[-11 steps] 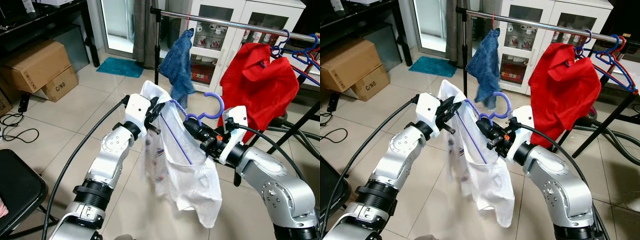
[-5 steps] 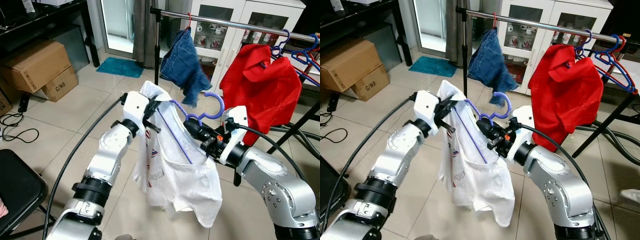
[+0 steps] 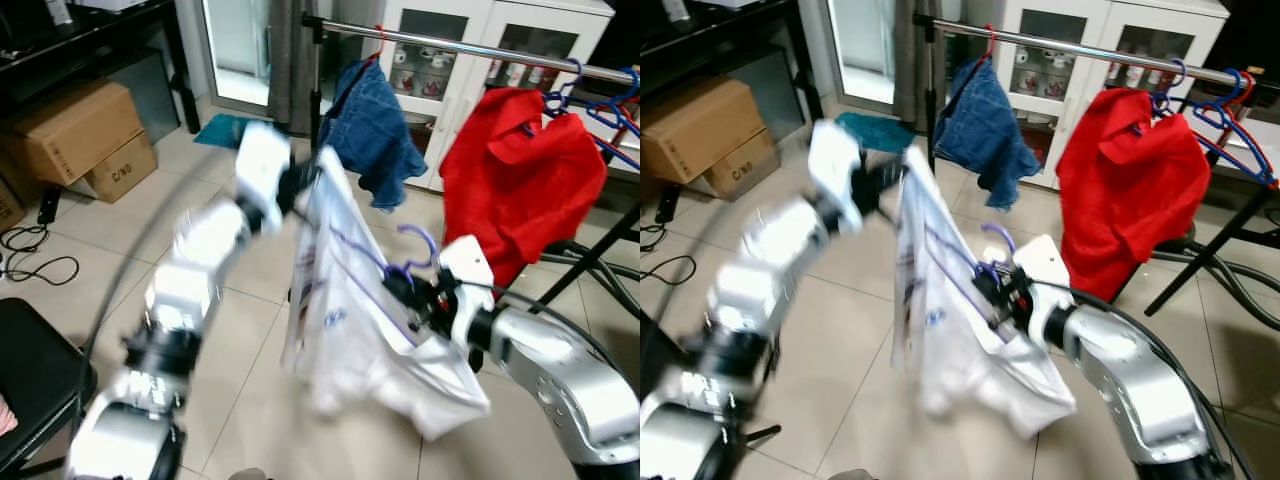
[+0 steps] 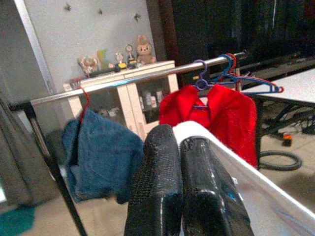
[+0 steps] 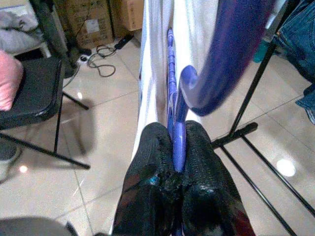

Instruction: Hang hanger

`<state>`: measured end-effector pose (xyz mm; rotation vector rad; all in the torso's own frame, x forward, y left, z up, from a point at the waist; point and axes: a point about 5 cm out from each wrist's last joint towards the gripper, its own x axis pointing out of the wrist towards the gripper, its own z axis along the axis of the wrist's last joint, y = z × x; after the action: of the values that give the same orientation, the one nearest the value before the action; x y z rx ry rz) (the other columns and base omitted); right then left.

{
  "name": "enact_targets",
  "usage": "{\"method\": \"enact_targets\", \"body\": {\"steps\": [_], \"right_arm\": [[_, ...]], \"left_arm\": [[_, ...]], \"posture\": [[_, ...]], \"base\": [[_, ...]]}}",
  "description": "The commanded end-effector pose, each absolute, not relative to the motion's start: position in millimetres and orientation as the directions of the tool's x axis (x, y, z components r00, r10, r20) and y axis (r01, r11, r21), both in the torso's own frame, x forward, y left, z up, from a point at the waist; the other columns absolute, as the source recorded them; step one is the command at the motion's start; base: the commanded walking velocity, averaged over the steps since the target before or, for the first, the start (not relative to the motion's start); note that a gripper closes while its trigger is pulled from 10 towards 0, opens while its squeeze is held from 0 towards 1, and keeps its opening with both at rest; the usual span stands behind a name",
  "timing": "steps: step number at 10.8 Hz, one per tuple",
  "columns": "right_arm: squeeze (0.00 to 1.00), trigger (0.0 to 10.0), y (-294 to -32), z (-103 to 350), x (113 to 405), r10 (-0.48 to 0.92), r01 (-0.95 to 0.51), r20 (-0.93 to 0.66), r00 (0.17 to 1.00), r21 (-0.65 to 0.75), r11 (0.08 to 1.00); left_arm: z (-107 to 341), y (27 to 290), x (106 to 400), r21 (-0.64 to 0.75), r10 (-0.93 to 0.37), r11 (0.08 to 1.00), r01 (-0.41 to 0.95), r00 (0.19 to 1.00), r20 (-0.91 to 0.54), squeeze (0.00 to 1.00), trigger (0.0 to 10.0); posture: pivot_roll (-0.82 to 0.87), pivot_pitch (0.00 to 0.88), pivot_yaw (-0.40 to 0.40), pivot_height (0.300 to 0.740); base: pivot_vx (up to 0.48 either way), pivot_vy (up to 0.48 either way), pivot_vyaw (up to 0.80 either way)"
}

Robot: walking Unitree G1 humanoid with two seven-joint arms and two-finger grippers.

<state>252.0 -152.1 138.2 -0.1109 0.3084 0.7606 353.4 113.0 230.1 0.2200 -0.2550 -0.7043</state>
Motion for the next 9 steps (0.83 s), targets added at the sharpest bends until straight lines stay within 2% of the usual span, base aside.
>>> {"method": "enact_targets", "body": {"steps": [1,3,4,6,7,8,9], "right_arm": [[0.0,10.0,-158,148,248,0.691,-0.715,-0.267,0.672,0.01,0.699],[0.0,10.0,-171,172,237,0.771,-0.768,-0.126,0.624,0.083,0.635],[0.0,10.0,-181,188,226,0.825,-0.816,-0.027,0.564,0.134,0.562],[0.0,10.0,-181,201,219,0.852,-0.849,0.089,0.516,0.184,0.495],[0.0,10.0,-176,207,231,0.782,-0.798,0.176,0.598,0.226,0.559],[0.0,10.0,-167,213,249,0.631,-0.707,0.318,0.707,0.338,0.622],[0.0,10.0,-164,213,254,0.571,-0.67,0.35,0.742,0.408,0.621]], "left_arm": [[237,139,364,0.311,-0.577,0.798,0.517,0.804,0.144,0.0,0.0],[229,191,380,0.4,-0.389,0.848,0.348,0.921,0.023,0.0,0.0],[218,220,383,0.416,-0.28,0.868,0.271,0.959,-0.041,0.0,0.0],[207,231,386,0.33,-0.225,0.915,0.231,0.973,-0.056,0.0,0.0],[199,211,385,0.253,-0.312,0.915,0.315,0.949,-0.051,0.0,0.0],[189,168,379,0.198,-0.459,0.869,0.453,0.888,-0.017,0.0,0.0],[187,145,373,0.174,-0.53,0.836,0.521,0.848,0.009,0.0,0.0]], "posture": [[0.07,0.0,0.003,0.74],[0.07,0.0,0.014,0.74],[0.07,0.0,0.015,0.74],[0.07,0.0,0.016,0.74],[0.07,0.0,0.016,0.74],[0.07,0.0,0.015,0.74],[0.07,0.0,0.012,0.74]], "base": [[0.0,0.0,0.0],[0.0,0.0,0.0],[0.0,0.0,0.0],[0.0,0.0,0.0],[0.0,0.0,0.0],[0.0,0.0,0.0],[0.0,0.0,0.0]]}}
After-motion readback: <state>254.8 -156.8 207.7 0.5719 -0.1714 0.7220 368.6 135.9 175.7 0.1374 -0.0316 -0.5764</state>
